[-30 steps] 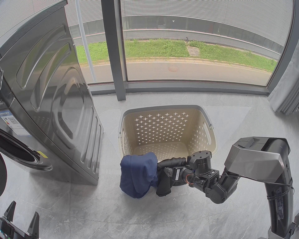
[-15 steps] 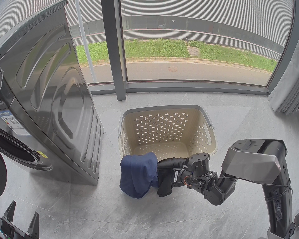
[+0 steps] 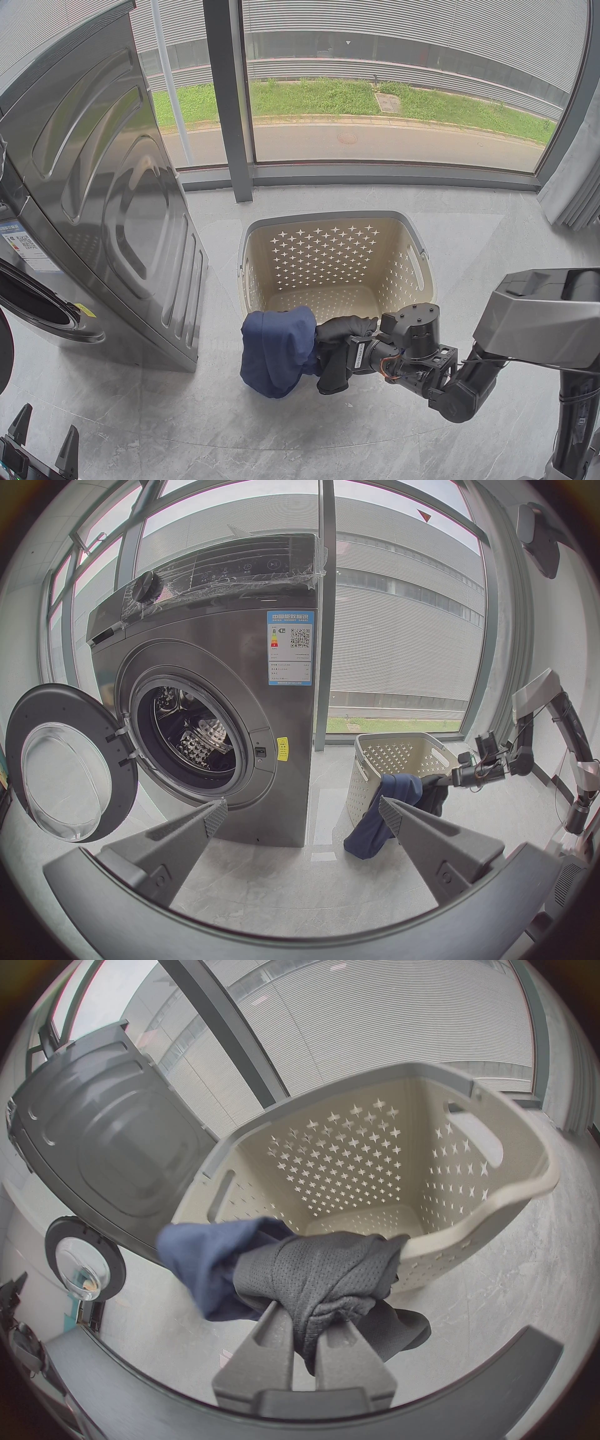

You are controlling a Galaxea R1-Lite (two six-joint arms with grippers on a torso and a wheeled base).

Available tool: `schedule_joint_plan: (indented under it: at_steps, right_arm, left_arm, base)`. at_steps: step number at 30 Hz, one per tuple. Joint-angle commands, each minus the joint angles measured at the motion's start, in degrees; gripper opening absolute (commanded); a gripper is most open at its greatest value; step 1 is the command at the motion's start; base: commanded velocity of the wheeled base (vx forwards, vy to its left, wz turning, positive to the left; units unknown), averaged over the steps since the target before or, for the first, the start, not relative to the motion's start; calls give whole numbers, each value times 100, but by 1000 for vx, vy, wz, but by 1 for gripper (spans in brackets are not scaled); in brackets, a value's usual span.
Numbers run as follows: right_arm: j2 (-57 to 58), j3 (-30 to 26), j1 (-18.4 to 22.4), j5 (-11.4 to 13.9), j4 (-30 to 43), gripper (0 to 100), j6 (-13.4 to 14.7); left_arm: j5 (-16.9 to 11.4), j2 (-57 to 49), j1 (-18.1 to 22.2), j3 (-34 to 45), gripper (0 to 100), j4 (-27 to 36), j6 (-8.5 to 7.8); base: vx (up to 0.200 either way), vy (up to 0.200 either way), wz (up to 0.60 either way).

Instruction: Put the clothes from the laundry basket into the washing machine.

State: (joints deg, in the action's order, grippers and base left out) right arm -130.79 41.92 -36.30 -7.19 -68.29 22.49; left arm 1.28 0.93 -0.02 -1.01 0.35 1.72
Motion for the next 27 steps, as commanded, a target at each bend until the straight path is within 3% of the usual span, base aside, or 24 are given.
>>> schedule_joint_plan:
  at_steps: [1,7,13,16,17,22,27]
  right_arm:
    - [1038,-483,-175,-1,-44,0,-8]
    - [2242,-1063,-334,-1,-53,0,-17]
    - [3385,-1433,-342,122,62,0,-201]
    - [4035,-1670,-369,280,79,0,-403]
    - [4404,-1714,-404,315,88,0,-632]
    - [4897,-1714,-501,324,299,0,-1027]
    - [5099,-1811,-667,306,457,0,-1080]
  left_arm:
    - [4,-66,-6,84,100,0,4]
    - [4,-66,-6,84,100,0,4]
    - [4,-66,-6,84,100,0,-5]
    - [-5,-66,-6,84,100,9,-14]
    - [-23,-66,-6,84,100,0,-22]
    - [-23,-66,-6,84,100,0,-31]
    - [-23,-66,-6,84,100,9,13]
  base:
    - [0,0,0]
    - [0,0,0]
    - [0,0,0]
    - [0,0,0]
    - [0,0,0]
    - [0,0,0]
    - [0,0,0]
